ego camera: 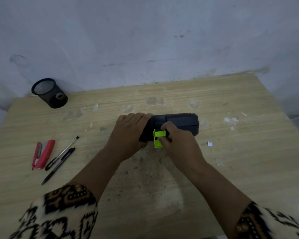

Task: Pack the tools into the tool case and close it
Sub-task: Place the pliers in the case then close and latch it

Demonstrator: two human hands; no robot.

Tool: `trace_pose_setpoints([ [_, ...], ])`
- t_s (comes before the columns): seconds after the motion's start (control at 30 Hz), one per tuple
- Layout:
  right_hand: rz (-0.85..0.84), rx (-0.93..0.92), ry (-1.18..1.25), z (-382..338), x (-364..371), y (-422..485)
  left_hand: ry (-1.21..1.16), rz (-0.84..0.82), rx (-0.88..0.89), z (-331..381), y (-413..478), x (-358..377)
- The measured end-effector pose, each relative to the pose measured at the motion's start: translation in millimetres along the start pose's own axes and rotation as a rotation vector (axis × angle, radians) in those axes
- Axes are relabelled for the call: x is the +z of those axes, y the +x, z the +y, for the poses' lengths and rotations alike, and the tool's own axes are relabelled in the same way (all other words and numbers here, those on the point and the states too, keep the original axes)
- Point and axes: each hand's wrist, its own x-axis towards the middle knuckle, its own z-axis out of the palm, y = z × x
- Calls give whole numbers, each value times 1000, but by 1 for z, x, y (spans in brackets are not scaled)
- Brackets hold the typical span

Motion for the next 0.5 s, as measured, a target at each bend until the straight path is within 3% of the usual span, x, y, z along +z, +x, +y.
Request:
trace_pose_setpoints([
  [0.13, 107, -118, -120, 0, -9, 14, -27, 19, 8, 1, -1, 1],
  [0.5, 158, -148, -181, -1, -6, 33, -6, 33, 23, -1, 0, 1],
])
